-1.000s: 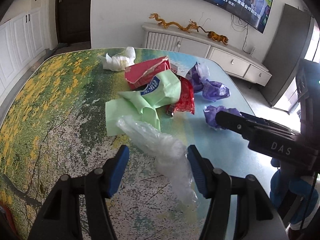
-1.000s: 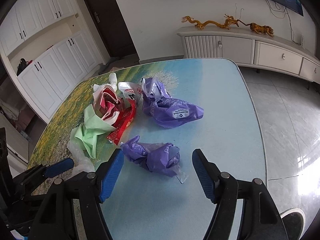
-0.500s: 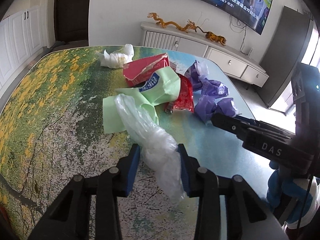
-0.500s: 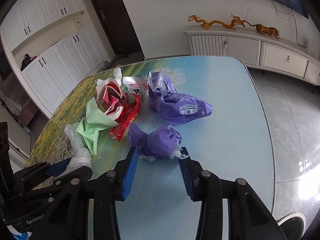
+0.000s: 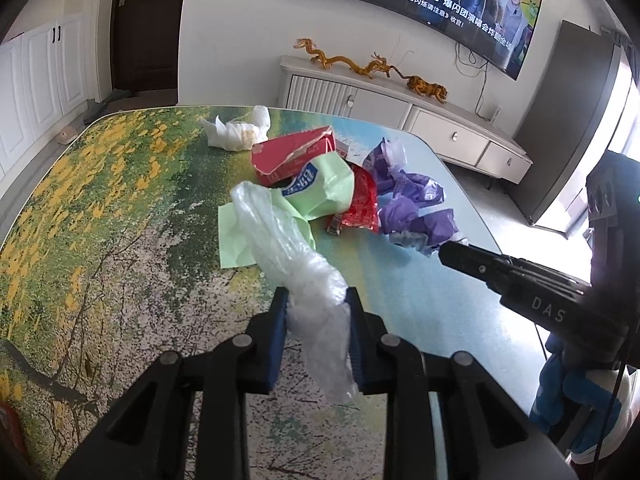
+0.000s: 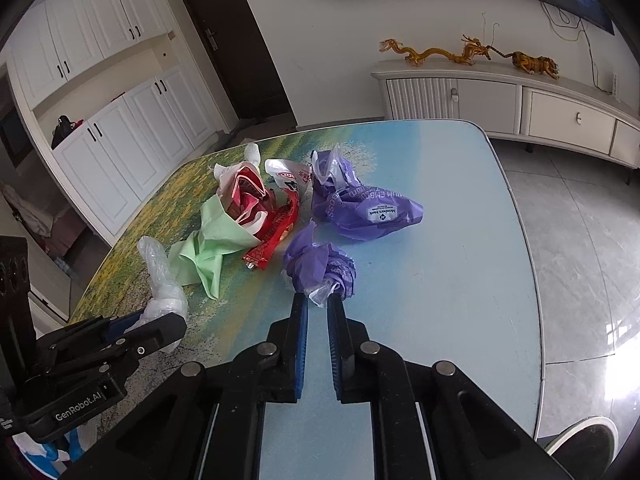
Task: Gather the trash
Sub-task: 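Grasp the clear plastic bag with the left gripper while the right grasps a purple bag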
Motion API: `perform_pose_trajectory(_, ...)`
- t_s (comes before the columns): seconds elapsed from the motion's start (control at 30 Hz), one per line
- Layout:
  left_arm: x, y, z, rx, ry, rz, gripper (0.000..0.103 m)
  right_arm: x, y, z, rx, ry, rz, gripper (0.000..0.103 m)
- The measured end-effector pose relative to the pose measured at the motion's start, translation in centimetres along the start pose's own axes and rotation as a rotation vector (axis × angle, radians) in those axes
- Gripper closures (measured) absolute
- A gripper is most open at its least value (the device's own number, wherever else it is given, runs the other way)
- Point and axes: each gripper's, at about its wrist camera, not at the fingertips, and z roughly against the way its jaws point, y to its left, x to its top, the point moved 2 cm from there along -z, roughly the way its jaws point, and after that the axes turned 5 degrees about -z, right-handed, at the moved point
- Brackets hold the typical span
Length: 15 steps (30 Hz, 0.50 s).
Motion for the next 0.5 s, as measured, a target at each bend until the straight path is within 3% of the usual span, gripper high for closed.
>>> perform_pose_trajectory(0.5, 0.9, -0.3, 4.4, -0.017, -0.087, -0.012, 0.079, -0.4, 2.2, 4.1, 0.028, -0.078, 0.020, 0.096)
